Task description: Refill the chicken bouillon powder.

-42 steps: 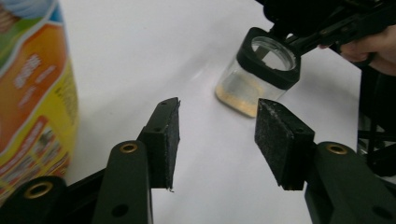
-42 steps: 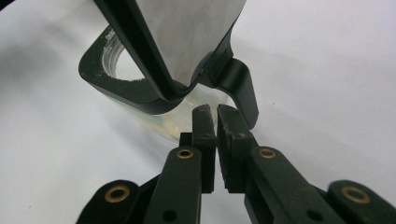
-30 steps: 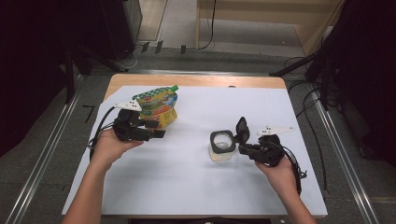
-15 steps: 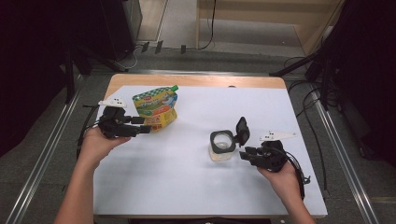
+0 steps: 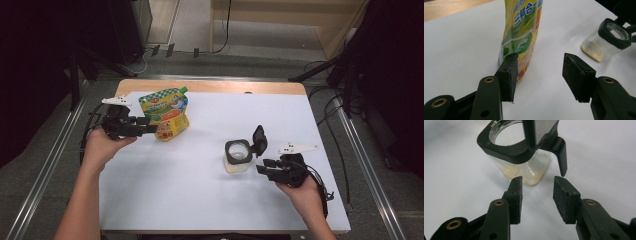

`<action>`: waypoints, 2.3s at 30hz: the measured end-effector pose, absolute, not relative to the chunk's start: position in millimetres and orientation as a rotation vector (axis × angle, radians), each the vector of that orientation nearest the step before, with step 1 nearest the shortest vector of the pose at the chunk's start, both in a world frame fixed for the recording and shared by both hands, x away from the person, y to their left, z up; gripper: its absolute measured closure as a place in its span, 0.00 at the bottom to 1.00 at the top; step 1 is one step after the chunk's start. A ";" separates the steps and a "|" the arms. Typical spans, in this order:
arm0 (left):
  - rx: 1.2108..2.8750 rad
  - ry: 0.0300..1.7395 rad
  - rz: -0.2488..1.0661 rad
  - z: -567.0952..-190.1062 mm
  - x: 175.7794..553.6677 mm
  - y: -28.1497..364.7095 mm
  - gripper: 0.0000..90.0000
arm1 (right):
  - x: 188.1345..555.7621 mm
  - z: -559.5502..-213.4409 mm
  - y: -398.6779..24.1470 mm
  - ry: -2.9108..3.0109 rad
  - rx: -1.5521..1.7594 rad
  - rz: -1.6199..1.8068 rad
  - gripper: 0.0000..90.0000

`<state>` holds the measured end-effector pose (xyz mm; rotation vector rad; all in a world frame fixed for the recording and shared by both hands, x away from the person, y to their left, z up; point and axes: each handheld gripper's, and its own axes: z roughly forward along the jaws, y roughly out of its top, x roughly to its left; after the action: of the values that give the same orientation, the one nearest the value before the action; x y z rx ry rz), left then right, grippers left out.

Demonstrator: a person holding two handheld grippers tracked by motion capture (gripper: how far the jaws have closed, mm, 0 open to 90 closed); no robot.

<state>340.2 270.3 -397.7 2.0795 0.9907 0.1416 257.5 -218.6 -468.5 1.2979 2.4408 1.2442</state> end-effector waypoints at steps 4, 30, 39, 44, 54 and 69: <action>2.077 0.964 0.148 -393.2 331.4 273.1 0.53 | 255.2 -469.5 -218.8 2.443 1.291 1.231 0.68; 2.023 0.987 0.195 -398.1 361.9 257.1 0.63 | 238.1 -453.6 -196.5 2.498 1.163 1.298 0.68; 1.986 1.016 0.193 -408.0 368.4 250.6 0.75 | 234.1 -452.6 -169.6 2.568 1.073 1.279 0.66; 1.962 1.029 0.201 -411.3 367.7 251.0 0.82 | 235.1 -446.1 -151.0 2.602 1.009 1.260 0.65; 2.009 1.054 0.216 -405.0 365.4 243.1 0.97 | 238.2 -455.0 -109.0 2.662 0.945 1.262 0.64; 2.035 1.028 0.081 -371.2 348.5 225.0 1.00 | 236.2 -465.9 -86.6 2.678 0.910 1.324 0.63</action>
<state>348.5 225.0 -371.2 2.0345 1.0276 0.0814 236.2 -86.6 -465.9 0.9096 2.6777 1.3236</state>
